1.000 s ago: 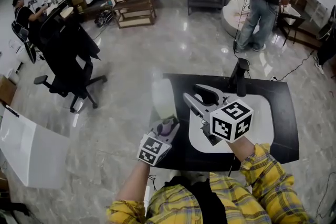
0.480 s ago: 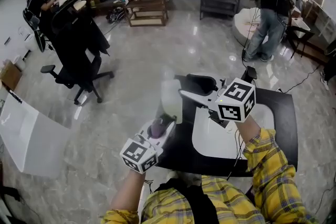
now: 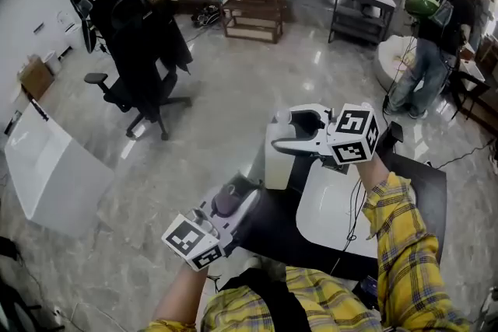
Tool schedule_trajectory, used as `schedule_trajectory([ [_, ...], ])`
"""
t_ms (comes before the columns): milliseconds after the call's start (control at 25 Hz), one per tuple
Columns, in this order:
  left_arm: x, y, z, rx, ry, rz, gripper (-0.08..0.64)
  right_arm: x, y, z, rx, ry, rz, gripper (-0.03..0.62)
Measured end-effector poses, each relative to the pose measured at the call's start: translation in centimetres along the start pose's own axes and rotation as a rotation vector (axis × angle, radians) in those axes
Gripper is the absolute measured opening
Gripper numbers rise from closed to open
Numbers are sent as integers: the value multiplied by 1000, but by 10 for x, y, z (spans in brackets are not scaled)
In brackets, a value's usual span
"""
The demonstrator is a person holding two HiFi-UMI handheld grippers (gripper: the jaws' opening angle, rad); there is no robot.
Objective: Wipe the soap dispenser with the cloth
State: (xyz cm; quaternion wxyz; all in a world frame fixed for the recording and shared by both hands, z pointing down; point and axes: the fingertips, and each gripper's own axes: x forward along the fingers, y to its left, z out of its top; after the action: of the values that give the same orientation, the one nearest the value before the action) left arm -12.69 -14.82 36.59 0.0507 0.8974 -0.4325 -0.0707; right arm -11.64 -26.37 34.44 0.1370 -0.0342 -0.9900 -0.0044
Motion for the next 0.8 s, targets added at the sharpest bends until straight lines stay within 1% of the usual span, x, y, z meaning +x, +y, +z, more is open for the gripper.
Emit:
schedule_trajectory([
  [200, -16, 7, 5, -11, -17, 43, 60, 17, -3, -8, -87, 88, 61, 253],
  [280, -18, 9, 6, -12, -22, 50, 61, 20, -1, -9, -116, 103, 92, 250],
  [320, -18, 10, 7, -13, -24, 52, 61, 21, 0, -8, -131, 103, 107, 238],
  [360, -18, 10, 7, -14, -24, 54, 61, 21, 1, -6, -147, 101, 118, 201],
  [400, -18, 10, 8, -15, -24, 54, 61, 21, 3, -5, -161, 98, 127, 185],
  [520, -14, 10, 7, -17, -20, 53, 61, 21, 4, -3, -160, 82, 144, 173],
  [640, -9, 10, 6, -18, -20, 50, 61, 21, 2, -3, -129, 69, 128, 166],
  [800, -1, 11, 2, -21, -17, 44, 61, 21, -2, -4, -112, 58, 57, 164],
])
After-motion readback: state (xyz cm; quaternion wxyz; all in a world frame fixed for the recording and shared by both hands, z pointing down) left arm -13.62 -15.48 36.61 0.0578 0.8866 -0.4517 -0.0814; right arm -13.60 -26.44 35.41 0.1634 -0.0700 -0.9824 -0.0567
